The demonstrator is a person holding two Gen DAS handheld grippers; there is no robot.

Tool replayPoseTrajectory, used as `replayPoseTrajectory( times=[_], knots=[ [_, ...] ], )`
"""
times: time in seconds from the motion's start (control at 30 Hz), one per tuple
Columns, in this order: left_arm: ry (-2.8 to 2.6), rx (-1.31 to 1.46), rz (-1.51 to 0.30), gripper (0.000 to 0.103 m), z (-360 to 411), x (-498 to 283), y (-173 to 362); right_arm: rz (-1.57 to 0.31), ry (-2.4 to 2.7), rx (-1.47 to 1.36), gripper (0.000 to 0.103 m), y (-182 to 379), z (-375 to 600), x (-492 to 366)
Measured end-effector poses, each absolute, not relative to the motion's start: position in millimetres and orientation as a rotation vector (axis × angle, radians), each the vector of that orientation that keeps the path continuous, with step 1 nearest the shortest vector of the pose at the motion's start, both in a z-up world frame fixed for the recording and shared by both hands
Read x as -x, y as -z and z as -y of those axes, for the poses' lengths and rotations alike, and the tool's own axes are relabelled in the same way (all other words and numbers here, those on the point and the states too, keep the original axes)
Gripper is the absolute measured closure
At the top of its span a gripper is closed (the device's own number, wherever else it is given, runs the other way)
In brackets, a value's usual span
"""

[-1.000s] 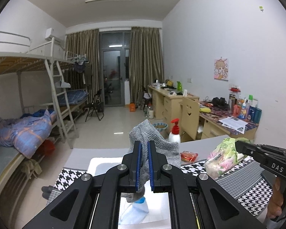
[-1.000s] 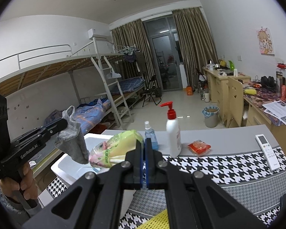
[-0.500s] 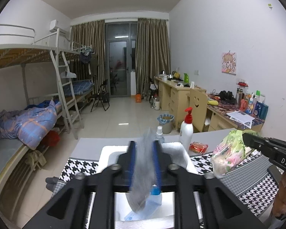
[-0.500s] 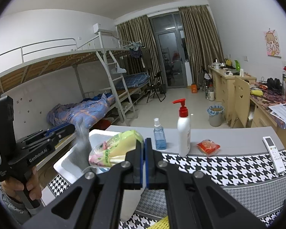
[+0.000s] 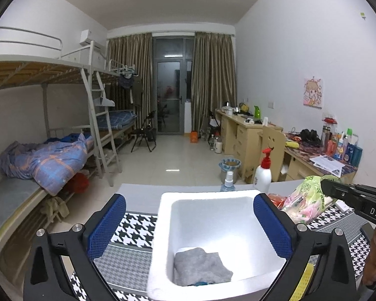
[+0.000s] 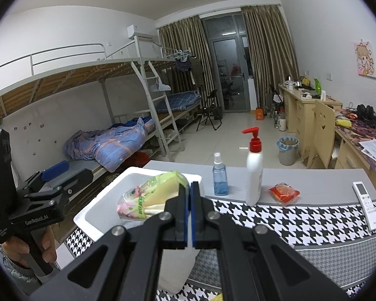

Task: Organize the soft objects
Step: 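Lower the snack bag into the foam box and open the right gripper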

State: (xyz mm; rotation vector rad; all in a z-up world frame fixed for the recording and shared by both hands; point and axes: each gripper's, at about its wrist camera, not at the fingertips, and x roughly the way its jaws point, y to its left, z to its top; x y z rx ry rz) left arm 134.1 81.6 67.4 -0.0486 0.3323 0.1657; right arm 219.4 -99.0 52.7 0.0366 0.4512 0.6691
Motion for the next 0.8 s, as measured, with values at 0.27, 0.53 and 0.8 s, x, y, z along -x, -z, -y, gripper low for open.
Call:
replayPoseTrajectory(
  times=[0.27, 0.53, 0.8],
  knots=[
    [-0.204, 0.059, -0.317, 0.001, -95.0, -123.7, -66.4, -0.458, -0.695, -0.017, 0.099, -51.6, 82.5, -218.2],
    [-0.229, 0.064, -0.305, 0.001, -104.8, -112.9, -64.1, -0.473, -0.720, 0.011, 0.099, -49.3, 62.7, -217.5],
    [-0.235, 0.064, -0.300, 0.001, -111.0, -105.3, -60.0, -0.498, -0.746, 0.047, 0.099, -46.2, 42.1, -218.2]
  ],
)
